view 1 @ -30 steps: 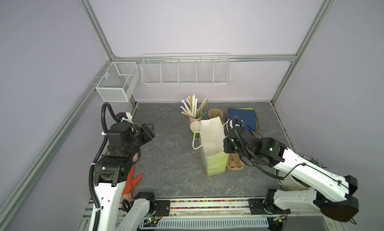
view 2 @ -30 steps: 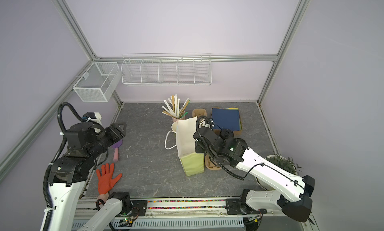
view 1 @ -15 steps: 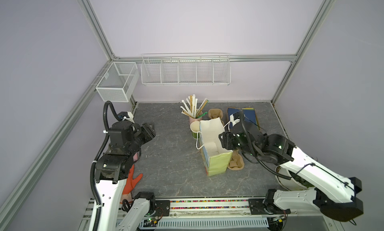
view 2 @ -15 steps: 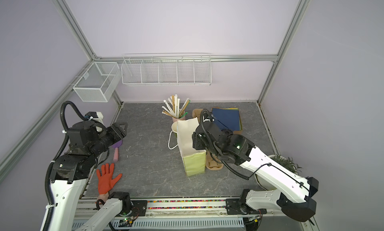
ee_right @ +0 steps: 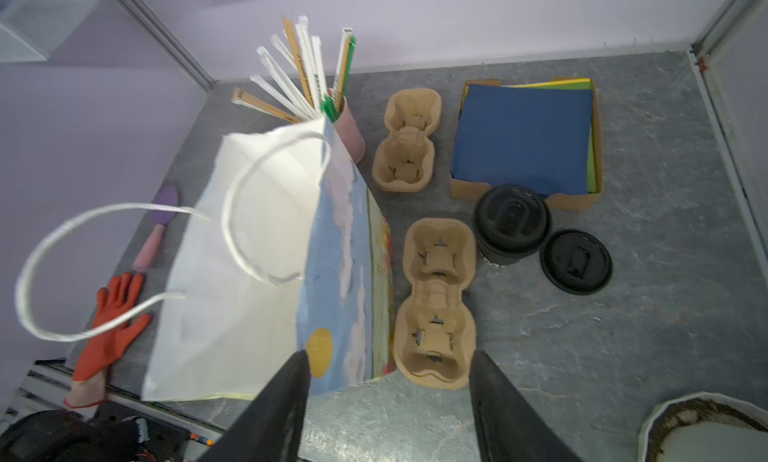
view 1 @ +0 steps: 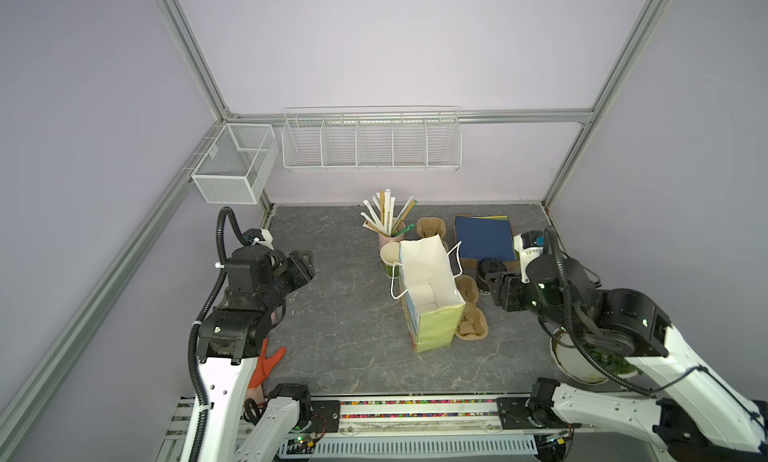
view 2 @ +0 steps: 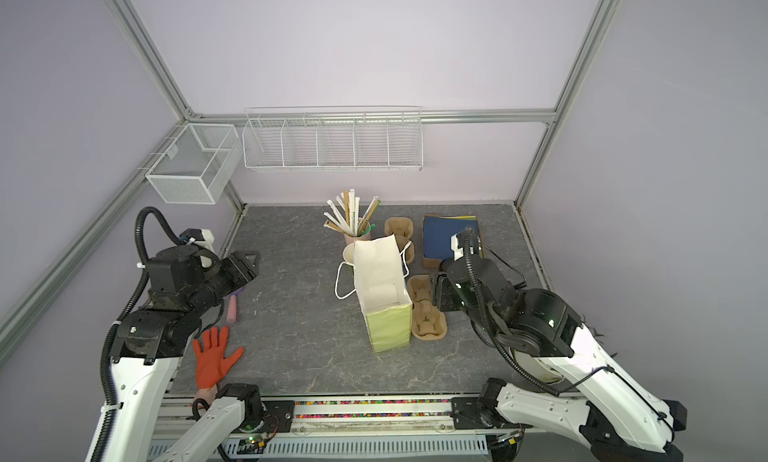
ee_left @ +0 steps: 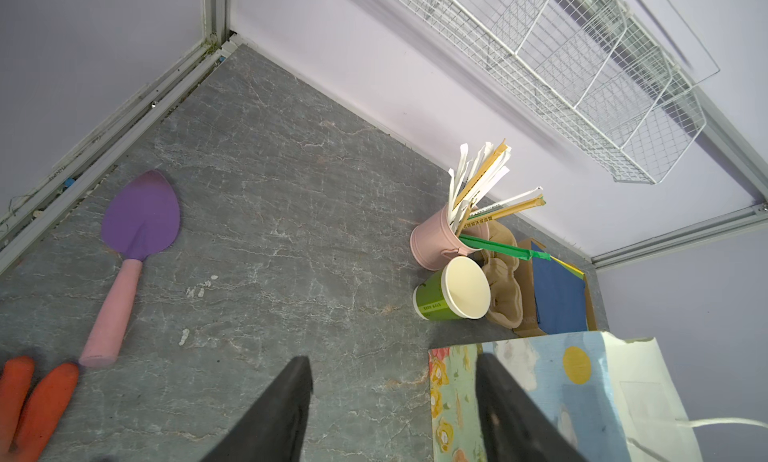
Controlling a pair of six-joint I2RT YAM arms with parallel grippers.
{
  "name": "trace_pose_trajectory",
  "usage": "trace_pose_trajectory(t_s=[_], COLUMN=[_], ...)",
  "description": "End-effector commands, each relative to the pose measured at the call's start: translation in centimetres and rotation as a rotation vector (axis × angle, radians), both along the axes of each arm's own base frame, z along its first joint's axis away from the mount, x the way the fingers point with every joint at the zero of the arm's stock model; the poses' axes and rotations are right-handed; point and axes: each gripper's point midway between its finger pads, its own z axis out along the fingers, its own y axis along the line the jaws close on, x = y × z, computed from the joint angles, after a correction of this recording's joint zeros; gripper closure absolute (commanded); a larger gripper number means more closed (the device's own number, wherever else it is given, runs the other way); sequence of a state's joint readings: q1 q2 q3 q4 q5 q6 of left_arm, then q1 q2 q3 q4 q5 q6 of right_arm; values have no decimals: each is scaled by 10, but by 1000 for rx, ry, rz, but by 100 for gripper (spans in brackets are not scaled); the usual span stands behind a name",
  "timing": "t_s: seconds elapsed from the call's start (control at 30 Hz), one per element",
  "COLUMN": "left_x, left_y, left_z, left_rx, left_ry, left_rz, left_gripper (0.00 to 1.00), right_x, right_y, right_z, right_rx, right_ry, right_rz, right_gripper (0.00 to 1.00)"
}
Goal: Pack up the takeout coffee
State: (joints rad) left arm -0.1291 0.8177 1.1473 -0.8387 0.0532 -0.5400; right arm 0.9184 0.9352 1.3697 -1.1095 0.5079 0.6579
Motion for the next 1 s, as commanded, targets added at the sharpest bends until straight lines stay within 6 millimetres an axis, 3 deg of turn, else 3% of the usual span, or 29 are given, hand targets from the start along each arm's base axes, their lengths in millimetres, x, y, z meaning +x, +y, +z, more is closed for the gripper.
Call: trace_pose_trajectory(t_s=[0.0, 0.1, 0.5, 0.97], left_x=[1, 1, 2, -5], left_y=[1, 2, 7, 10], left_z=[-13, -20, -55, -53], left_rx=[17, 21, 43, 46], left_ry=[16, 18, 44, 23], left_rz=[-3, -2, 26, 36], left_gripper=[36, 36, 33, 32], right_x=[-5, 1, 39, 73], right_y=[-9, -5, 26, 31], right_z=[-43, -72, -154, -221], right_rx=[-43, -35, -87, -83], right_ry=[114, 194, 421, 568], right_rz=[-12, -4, 42, 18], right_gripper=[36, 37, 43, 46])
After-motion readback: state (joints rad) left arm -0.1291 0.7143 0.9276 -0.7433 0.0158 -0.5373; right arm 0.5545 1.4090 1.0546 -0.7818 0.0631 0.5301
